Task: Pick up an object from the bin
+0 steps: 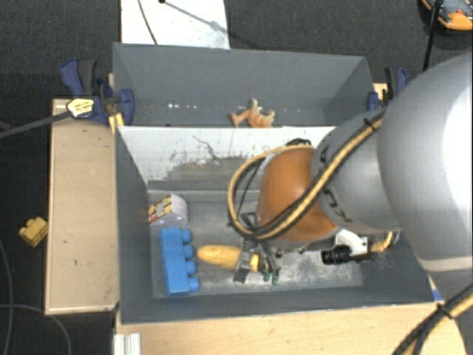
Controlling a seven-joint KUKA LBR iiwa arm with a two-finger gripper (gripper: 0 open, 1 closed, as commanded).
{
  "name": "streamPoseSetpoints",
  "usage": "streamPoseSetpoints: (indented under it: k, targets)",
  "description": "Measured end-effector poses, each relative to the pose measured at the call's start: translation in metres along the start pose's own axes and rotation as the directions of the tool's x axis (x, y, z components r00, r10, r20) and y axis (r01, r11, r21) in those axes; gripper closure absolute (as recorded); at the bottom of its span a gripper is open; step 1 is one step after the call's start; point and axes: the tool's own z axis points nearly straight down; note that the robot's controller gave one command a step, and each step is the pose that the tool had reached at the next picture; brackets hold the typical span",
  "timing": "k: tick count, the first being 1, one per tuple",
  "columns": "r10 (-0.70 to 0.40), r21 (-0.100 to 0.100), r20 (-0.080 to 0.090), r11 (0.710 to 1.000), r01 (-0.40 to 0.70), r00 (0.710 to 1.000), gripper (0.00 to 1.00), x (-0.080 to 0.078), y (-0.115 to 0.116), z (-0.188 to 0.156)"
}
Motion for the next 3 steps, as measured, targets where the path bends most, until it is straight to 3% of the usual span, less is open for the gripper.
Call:
streamPoseSetpoints:
  k: [3]
  targets:
    - [0.000,0.003,-0.005,1.000,0.000,1.000,1.00,0.001,-0.001,-0.024]
